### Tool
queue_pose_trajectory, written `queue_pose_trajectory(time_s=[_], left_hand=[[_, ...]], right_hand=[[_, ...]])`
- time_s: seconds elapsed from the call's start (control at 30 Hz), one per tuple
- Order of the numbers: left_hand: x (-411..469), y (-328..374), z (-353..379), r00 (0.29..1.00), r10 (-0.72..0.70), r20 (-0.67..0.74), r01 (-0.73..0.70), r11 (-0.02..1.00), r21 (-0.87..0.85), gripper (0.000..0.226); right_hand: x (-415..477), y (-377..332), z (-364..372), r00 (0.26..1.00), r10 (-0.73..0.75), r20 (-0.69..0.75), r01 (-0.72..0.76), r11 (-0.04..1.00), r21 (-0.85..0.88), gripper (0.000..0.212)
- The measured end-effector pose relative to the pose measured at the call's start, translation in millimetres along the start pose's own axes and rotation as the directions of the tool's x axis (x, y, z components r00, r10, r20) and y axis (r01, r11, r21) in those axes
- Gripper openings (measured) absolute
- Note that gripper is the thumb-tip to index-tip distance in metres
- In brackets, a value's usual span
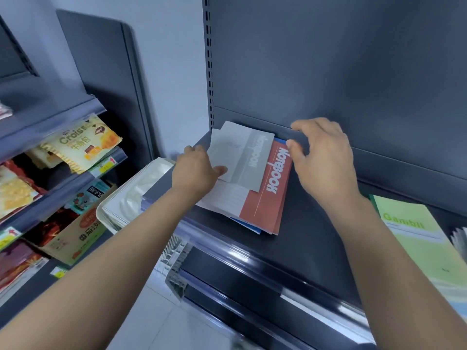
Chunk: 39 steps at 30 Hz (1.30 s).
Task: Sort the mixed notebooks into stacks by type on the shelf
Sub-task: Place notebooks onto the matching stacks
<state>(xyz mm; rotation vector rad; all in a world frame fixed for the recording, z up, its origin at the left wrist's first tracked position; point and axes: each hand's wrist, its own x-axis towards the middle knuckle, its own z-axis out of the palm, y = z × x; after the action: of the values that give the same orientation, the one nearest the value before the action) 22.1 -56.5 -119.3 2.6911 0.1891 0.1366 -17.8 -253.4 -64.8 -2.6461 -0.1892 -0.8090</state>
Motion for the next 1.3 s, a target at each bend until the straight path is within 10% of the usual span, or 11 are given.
queue_pose_trajectory(time_s=[0.5,0.97,1.3], left_hand=[[65.5,-26.2,-14.9,0.998,0.023,0.057,-0.015,0.991,-0.135,0.018],[73.5,-73.2,-51.3,0.993,0.088,0.073,-0.054,0.926,-0.375,0.022],[70.8,-72.9,-55.4,0.974,0.219,0.051,-0.157,0.823,-0.546,0.019]], right_hand=[[10.7,-7.6,51.0,0.923,0.321,0.212,-0.284,0.941,-0.184,0.023],[-4.5,-28.0,95.6,0.481,0.803,0.352,-0.768,0.579,-0.273,0.058],[-9.0,-55.6,59.3,0.632,0.774,-0.022,-0.766,0.63,0.128,0.019]])
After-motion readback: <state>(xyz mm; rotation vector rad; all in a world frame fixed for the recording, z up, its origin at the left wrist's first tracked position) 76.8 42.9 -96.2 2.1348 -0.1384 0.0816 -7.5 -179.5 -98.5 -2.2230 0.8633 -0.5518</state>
